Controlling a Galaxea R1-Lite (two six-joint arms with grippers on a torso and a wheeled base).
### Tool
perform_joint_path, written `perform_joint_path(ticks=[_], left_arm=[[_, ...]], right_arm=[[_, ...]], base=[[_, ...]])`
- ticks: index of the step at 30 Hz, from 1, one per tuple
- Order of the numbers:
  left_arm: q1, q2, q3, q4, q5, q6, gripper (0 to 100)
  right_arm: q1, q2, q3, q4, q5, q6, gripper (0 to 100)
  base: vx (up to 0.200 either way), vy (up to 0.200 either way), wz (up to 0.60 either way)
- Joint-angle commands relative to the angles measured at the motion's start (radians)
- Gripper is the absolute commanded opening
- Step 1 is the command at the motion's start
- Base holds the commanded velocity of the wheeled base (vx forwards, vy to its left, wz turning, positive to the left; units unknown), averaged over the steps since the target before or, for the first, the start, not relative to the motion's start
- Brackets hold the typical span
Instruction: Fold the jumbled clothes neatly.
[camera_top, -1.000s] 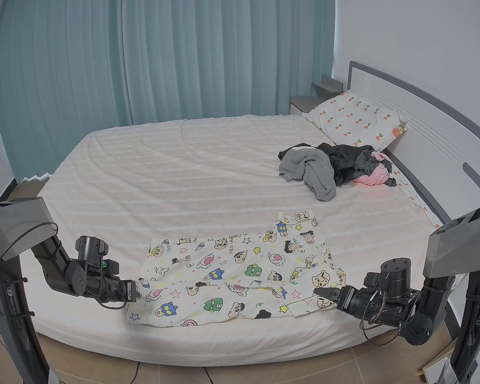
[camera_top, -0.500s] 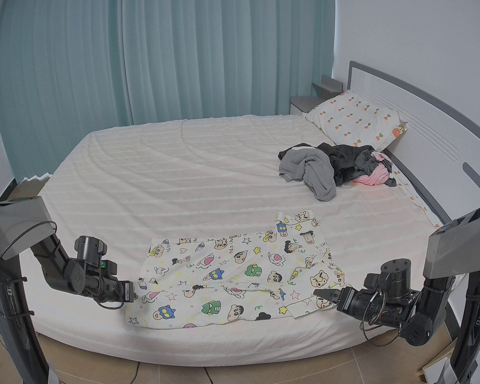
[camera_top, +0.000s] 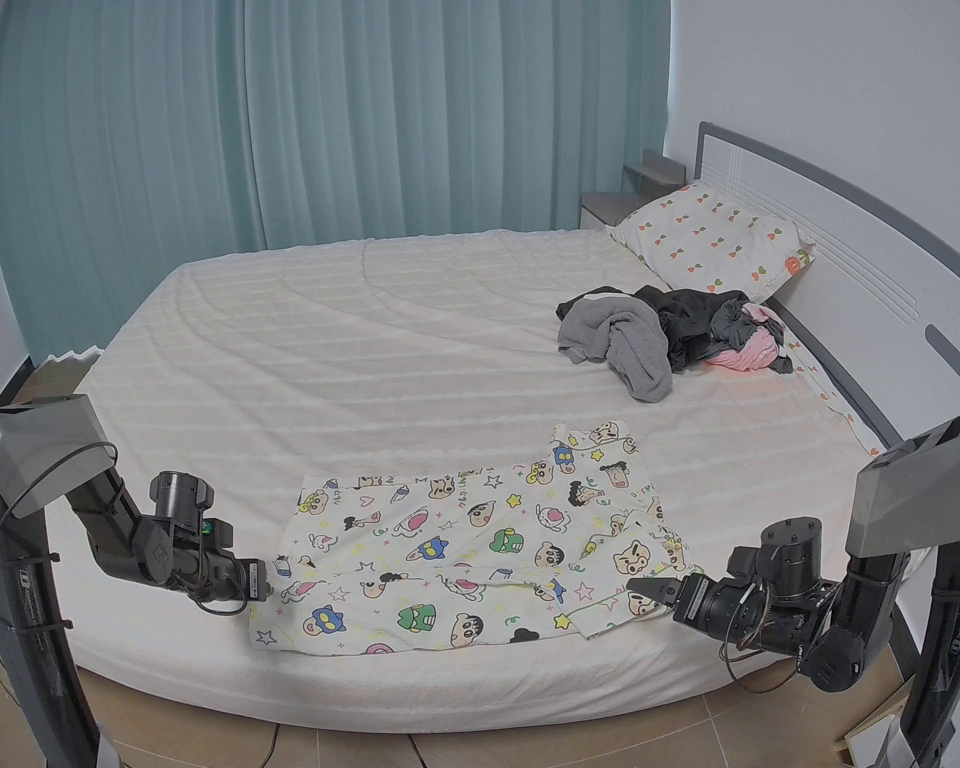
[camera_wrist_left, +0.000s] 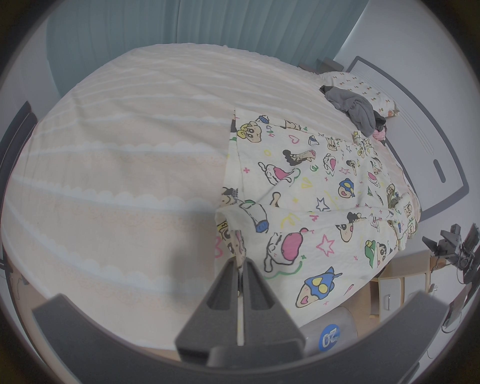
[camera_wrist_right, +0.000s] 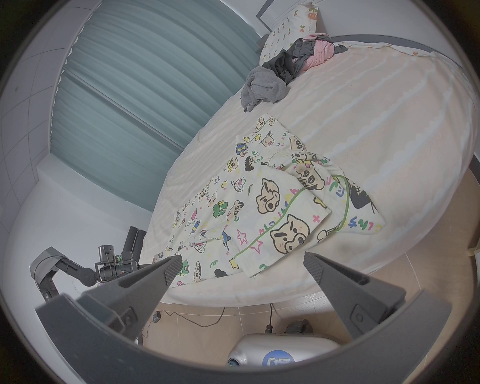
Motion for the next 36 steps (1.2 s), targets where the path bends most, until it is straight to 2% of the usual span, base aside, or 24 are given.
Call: perform_joint_path(ticks=[1,5,7,8,10,11,13,14,15,16,17,18,20,21,23,26,36], left_arm=[[-0.018,0.021,-0.008,0.000,-0.003,-0.006,0],[-0.021,0.021,-0.008,-0.002,-0.008,-0.012,0],[-0.021,0.019,-0.008,-0.013,-0.008,-0.012,0],[-0.021,0.016,-0.008,-0.025,-0.008,-0.013,0],[-0.021,0.016,-0.008,-0.028,-0.008,-0.013,0],[-0.022,0.016,-0.007,-0.042,-0.008,-0.015,0],[-0.022,0.016,-0.005,-0.042,-0.008,-0.016,0],[-0.024,0.015,-0.005,-0.042,-0.008,-0.018,0],[-0.027,0.012,-0.004,-0.042,-0.008,-0.018,0],[-0.027,0.012,-0.004,-0.042,-0.008,-0.018,0],[-0.027,0.012,-0.004,-0.042,-0.008,-0.019,0],[-0.029,0.005,-0.004,-0.042,-0.008,-0.019,0],[-0.030,0.004,-0.002,-0.042,-0.008,-0.019,0],[-0.030,0.004,-0.002,-0.042,-0.008,-0.019,0],[-0.035,0.004,0.002,-0.042,-0.008,-0.019,0],[-0.033,0.005,0.004,-0.042,-0.008,-0.019,0],[-0.035,0.007,0.002,-0.042,-0.008,-0.019,0]], right_arm=[[-0.023,-0.008,-0.009,-0.002,-0.004,-0.003,100],[-0.061,-0.069,-0.036,0.017,-0.011,-0.032,100],[-0.061,-0.130,-0.084,0.118,-0.011,-0.094,100],[-0.072,-0.150,-0.158,0.236,-0.011,-0.146,100],[-0.077,-0.152,-0.174,0.264,-0.011,-0.156,100],[-0.164,-0.158,-0.334,0.491,0.009,-0.230,100],[-0.187,-0.155,-0.372,0.546,0.027,-0.247,100],[-0.222,-0.143,-0.432,0.633,0.105,-0.291,100],[-0.247,-0.123,-0.464,0.661,0.182,-0.339,100],[-0.247,-0.123,-0.464,0.661,0.182,-0.339,100],[-0.268,-0.100,-0.486,0.661,0.242,-0.397,100],[-0.282,-0.067,-0.527,0.670,0.274,-0.486,100],[-0.285,-0.028,-0.569,0.673,0.282,-0.549,100],[-0.285,-0.028,-0.569,0.673,0.282,-0.549,100],[-0.282,0.043,-0.625,0.682,0.319,-0.614,100],[-0.271,0.109,-0.656,0.688,0.369,-0.632,100],[-0.233,0.269,-0.782,0.704,0.374,-0.700,100]], base=[[0.000,0.000,0.00],[0.000,0.000,0.00],[0.000,0.000,0.00],[0.000,0.000,0.00],[0.000,0.000,0.00],[0.000,0.000,0.00],[0.000,0.000,0.00],[0.000,0.000,0.00],[0.000,0.000,0.00],[0.000,0.000,0.00],[0.000,0.000,0.00],[0.000,0.000,0.00],[0.000,0.000,0.00],[0.000,0.000,0.00],[0.000,0.000,0.00],[0.000,0.000,0.00],[0.000,0.000,0.00]])
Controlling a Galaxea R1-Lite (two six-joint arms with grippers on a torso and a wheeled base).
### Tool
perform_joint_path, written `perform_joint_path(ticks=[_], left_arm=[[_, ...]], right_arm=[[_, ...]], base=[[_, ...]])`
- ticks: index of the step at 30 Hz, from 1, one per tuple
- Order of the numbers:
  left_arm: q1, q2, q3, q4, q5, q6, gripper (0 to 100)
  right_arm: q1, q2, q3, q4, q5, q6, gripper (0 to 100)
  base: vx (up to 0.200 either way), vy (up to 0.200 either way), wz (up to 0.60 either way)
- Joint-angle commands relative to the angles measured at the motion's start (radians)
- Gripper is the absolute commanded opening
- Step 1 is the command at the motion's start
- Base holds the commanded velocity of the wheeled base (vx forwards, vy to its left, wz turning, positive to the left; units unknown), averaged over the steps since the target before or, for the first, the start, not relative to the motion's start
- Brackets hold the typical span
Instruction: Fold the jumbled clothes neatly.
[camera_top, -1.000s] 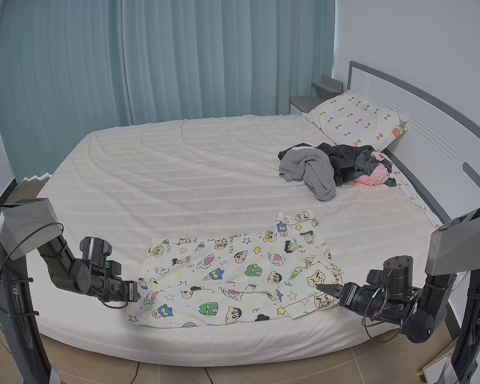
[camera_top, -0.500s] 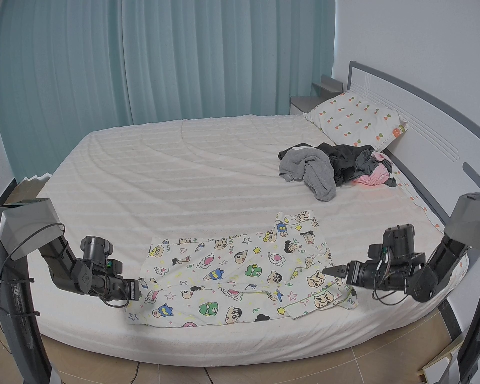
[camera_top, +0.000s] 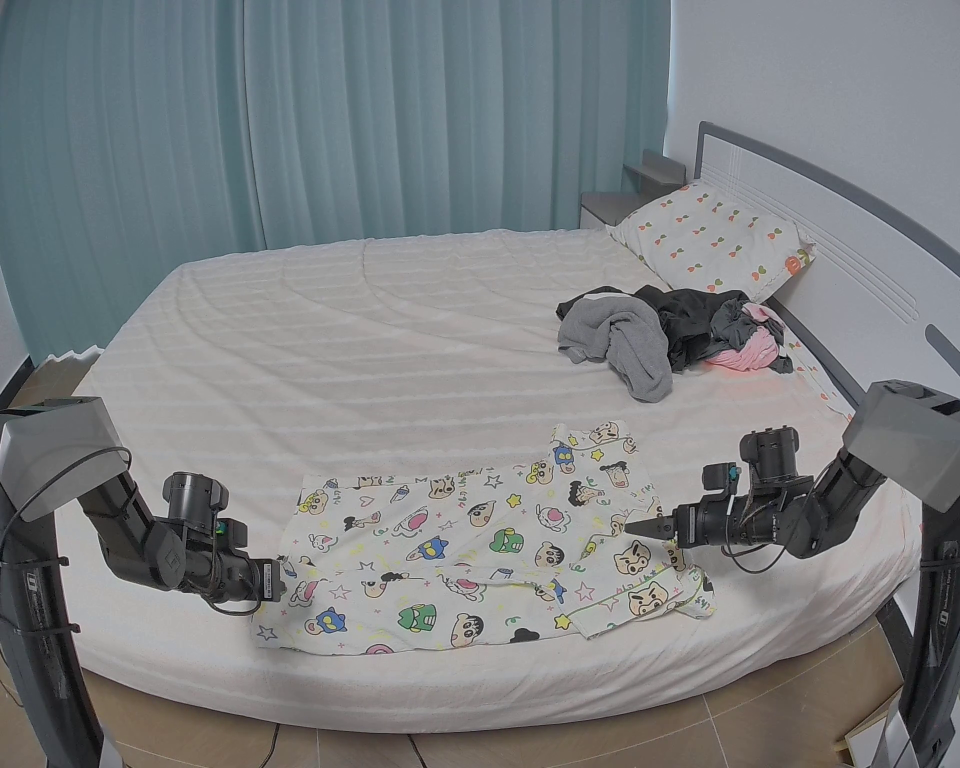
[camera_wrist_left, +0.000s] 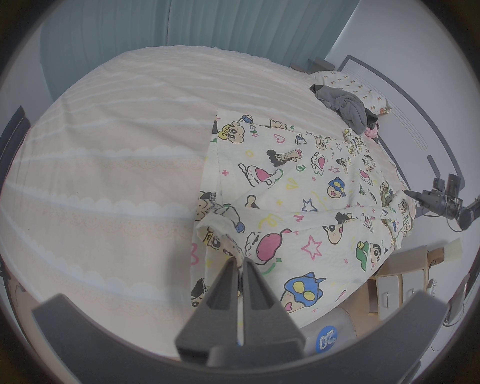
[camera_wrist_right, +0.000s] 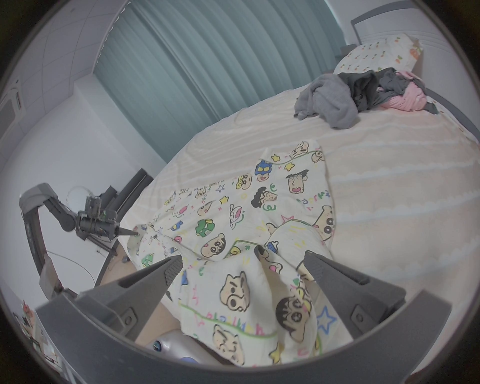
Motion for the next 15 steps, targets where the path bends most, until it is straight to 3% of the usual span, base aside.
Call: perform_joint_path(ticks=[1,8,9,15], left_arm=[[0.000,-0.002,0.000,-0.001,0.000,0.000,0],[0.001,0.003,0.000,-0.001,-0.001,0.000,0],[0.001,0.003,0.000,-0.001,-0.001,0.000,0],[0.003,-0.002,0.005,-0.001,-0.001,0.000,0]], right_arm=[[0.012,0.099,-0.056,0.010,0.005,-0.015,100],[0.043,0.120,-0.113,0.055,0.006,-0.016,100],[0.046,0.119,-0.115,0.070,0.005,-0.018,0],[0.033,0.108,-0.096,0.088,0.005,-0.035,0]], base=[[0.000,0.000,0.00],[0.000,0.000,0.00],[0.000,0.000,0.00],[0.000,0.000,0.00]])
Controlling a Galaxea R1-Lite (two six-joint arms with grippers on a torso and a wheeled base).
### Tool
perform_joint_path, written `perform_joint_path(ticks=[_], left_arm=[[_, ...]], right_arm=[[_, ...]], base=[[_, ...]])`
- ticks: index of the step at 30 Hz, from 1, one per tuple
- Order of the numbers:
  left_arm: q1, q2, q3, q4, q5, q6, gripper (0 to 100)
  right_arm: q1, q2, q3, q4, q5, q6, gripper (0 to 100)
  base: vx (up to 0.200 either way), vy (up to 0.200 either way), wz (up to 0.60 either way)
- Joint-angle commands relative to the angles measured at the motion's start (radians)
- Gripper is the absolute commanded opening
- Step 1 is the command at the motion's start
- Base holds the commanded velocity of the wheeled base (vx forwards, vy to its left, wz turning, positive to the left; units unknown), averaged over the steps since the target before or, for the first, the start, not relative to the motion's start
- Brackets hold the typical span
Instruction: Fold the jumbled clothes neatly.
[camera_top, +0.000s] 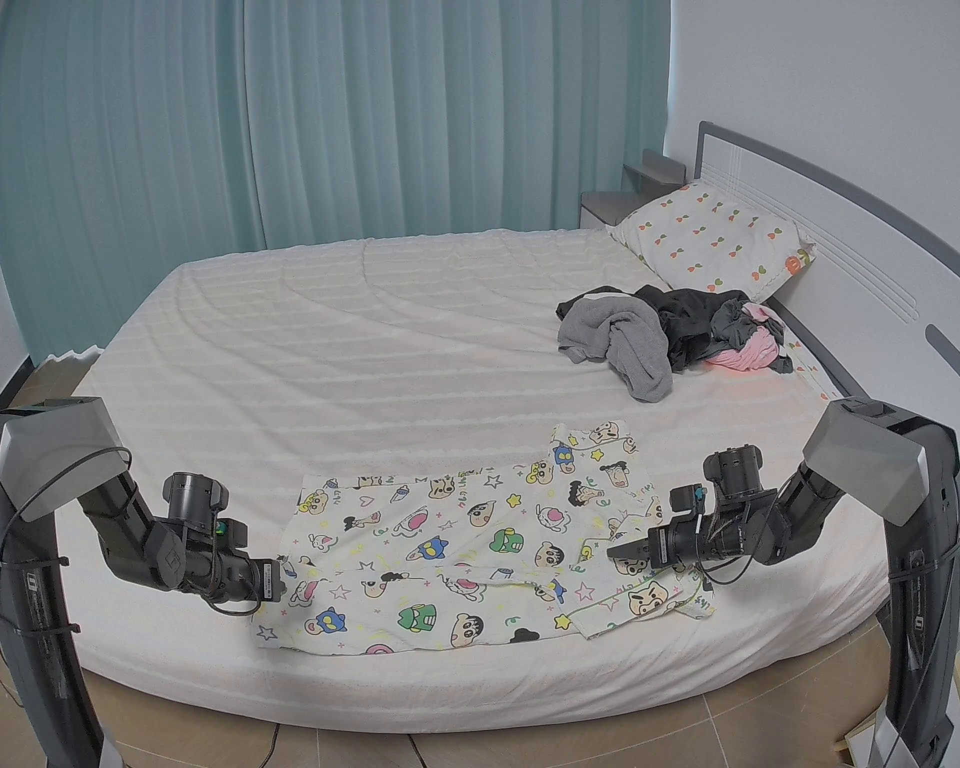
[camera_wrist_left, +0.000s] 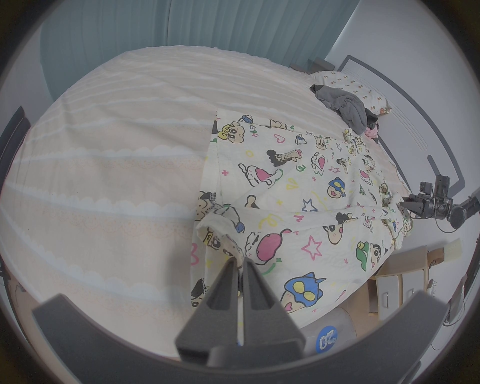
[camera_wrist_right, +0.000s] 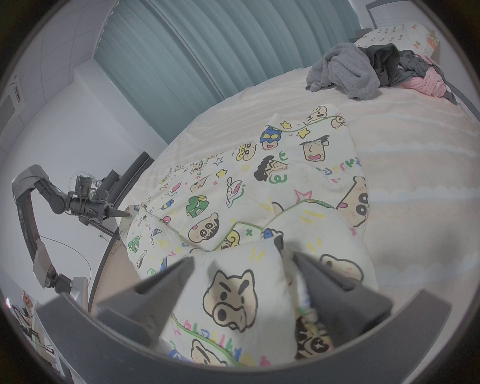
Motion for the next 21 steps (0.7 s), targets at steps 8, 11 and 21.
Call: perform_joint_path(ticks=[8,11,21], left_arm=[[0.002,-0.010,0.015,-0.001,0.000,0.000,0],[0.000,-0.010,0.020,-0.002,0.000,0.000,0],[0.002,-0.001,0.023,-0.033,0.001,0.000,0]], right_arm=[[-0.041,-0.040,0.047,-0.014,0.008,0.006,0],[-0.049,-0.043,0.064,-0.057,0.008,0.014,0],[-0.037,-0.018,0.101,-0.227,0.001,0.091,0]], base=[[0.000,0.000,0.00],[0.000,0.000,0.00],[0.000,0.000,0.00]])
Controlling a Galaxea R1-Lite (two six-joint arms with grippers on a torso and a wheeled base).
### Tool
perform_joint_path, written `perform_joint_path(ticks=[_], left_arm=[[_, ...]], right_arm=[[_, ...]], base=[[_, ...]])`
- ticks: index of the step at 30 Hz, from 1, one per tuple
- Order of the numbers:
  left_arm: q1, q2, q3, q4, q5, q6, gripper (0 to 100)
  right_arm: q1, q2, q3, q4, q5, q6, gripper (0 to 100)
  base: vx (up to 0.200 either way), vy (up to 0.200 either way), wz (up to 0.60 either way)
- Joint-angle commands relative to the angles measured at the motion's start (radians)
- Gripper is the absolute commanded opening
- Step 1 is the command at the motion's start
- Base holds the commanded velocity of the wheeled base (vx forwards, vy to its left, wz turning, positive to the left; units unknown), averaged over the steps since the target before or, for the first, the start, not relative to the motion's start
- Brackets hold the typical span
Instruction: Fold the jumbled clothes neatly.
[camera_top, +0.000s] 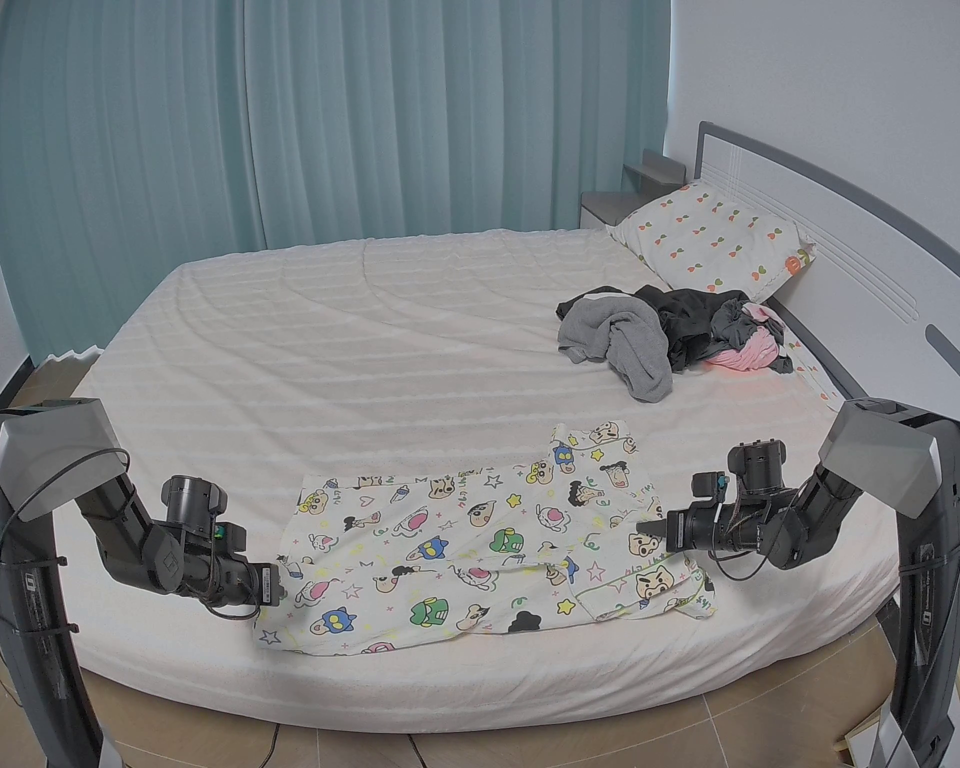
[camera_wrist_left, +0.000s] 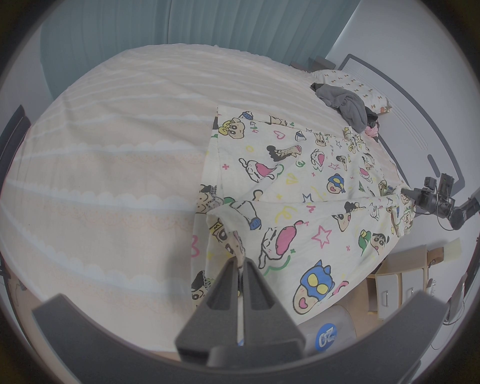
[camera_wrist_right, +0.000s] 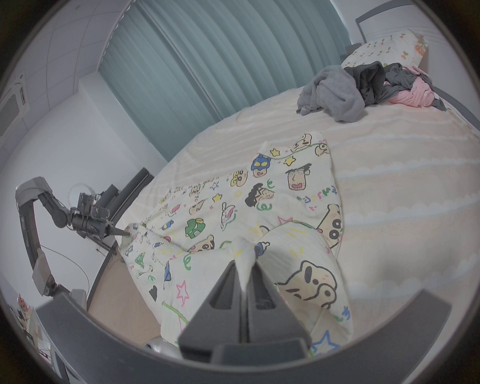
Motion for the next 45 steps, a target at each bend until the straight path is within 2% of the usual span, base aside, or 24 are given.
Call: perform_joint_path(ticks=[1,5,6,16,22,28,29,36,40,43,45], left_arm=[[0.001,0.008,0.000,-0.016,0.002,-0.002,0],[0.000,0.008,-0.006,-0.016,0.002,-0.032,0],[0.000,0.008,-0.007,-0.016,0.002,-0.039,0],[0.021,0.003,-0.013,-0.018,-0.004,-0.088,0],[0.041,-0.026,-0.006,-0.019,-0.008,-0.135,0],[0.041,-0.003,0.010,-0.038,-0.019,-0.144,0],[0.040,0.016,0.008,-0.053,-0.019,-0.144,100],[0.041,0.030,0.000,-0.091,-0.017,-0.146,100],[0.061,-0.043,0.037,-0.087,-0.017,-0.187,100],[0.066,-0.125,0.106,-0.093,-0.022,-0.218,100],[0.072,-0.182,0.139,-0.094,-0.033,-0.253,100]], right_arm=[[0.007,0.014,0.008,-0.013,-0.004,0.007,0],[0.008,0.022,0.013,-0.011,-0.004,0.007,0],[0.008,0.025,0.014,-0.011,-0.004,0.007,100],[-0.004,-0.018,0.045,-0.013,-0.010,0.011,100],[-0.026,-0.119,0.146,-0.020,-0.068,0.014,100],[-0.026,-0.160,0.192,-0.025,-0.073,0.012,100],[-0.020,-0.156,0.189,-0.026,-0.071,0.014,100],[0.008,-0.191,0.209,-0.028,-0.074,0.030,100],[0.034,-0.303,0.303,-0.060,-0.083,0.149,100],[0.046,-0.371,0.390,-0.143,-0.134,0.244,100],[0.060,-0.375,0.442,-0.204,-0.157,0.268,100]], base=[[0.000,0.000,0.00],[0.000,0.000,0.00],[0.000,0.000,0.00],[0.000,0.000,0.00],[0.000,0.000,0.00],[0.000,0.000,0.00],[0.000,0.000,0.00],[0.000,0.000,0.00],[0.000,0.000,0.00],[0.000,0.000,0.00],[0.000,0.000,0.00]])
